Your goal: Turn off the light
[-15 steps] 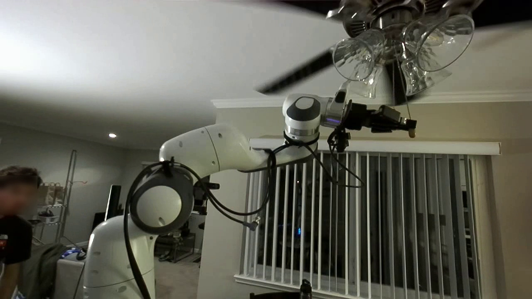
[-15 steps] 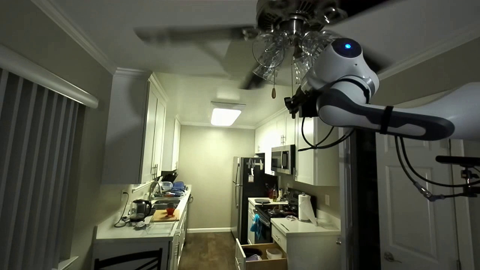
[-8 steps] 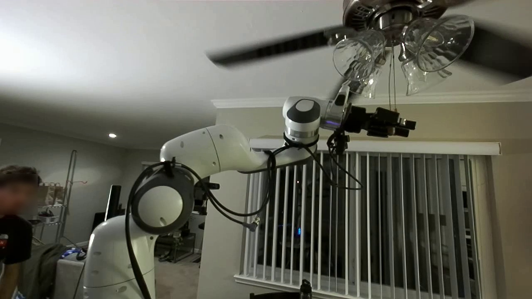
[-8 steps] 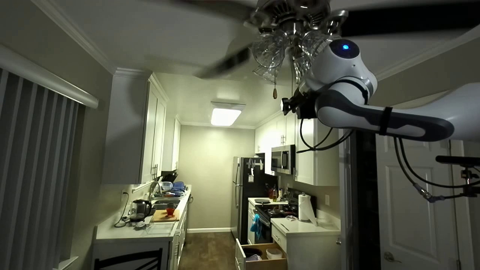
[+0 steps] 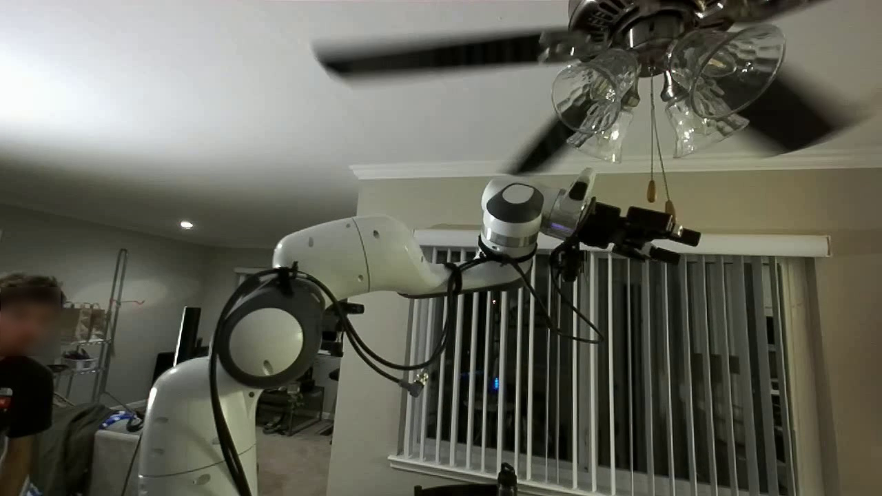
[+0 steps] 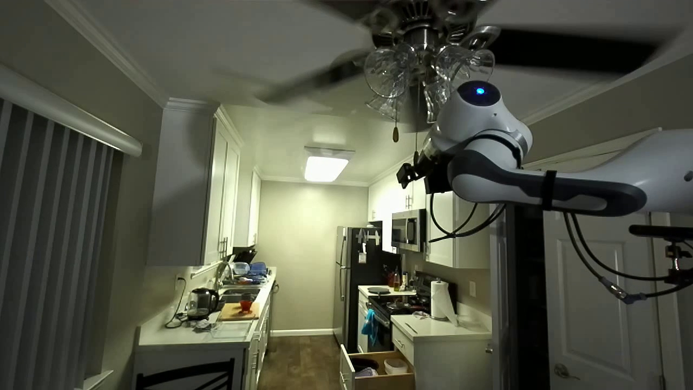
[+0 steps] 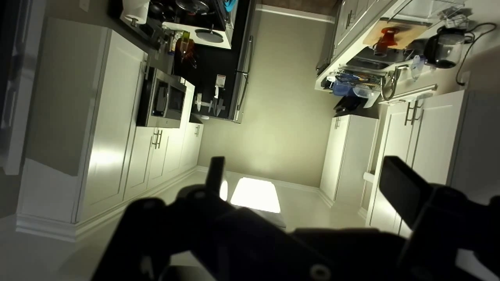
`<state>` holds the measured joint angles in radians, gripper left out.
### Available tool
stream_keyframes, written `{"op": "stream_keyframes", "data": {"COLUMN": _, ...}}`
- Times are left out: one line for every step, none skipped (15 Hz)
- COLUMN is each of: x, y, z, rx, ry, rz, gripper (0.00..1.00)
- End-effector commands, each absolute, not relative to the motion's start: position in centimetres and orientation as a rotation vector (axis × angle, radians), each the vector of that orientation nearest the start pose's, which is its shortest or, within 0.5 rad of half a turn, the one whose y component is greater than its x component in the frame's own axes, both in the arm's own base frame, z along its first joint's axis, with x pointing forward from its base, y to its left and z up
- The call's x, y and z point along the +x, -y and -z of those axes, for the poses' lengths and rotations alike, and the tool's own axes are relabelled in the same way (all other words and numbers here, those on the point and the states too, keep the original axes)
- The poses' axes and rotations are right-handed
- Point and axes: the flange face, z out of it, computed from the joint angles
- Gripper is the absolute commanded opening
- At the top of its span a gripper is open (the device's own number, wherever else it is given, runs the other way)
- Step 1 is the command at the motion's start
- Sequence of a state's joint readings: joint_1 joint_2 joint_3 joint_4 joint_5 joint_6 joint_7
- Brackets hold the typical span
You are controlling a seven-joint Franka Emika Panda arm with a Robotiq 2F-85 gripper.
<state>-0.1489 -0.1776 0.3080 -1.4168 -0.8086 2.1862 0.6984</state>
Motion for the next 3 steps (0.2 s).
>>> {"op": "stream_keyframes", "data": {"x": 49.62, "y": -8.06, "z": -87.69, "rx": -2.898, "ry": -0.548, "rz": 1.979, "gripper": 1.00}}
{"op": "stream_keyframes", "data": {"x": 49.65, "y": -8.07, "z": -87.61, "rx": -2.900, "ry": -0.548, "rz": 1.977, "gripper": 1.00}}
{"op": "stream_keyframes", "data": {"x": 49.65, "y": -8.08, "z": -87.59, "rx": -2.901, "ry": -0.547, "rz": 1.976, "gripper": 1.00}}
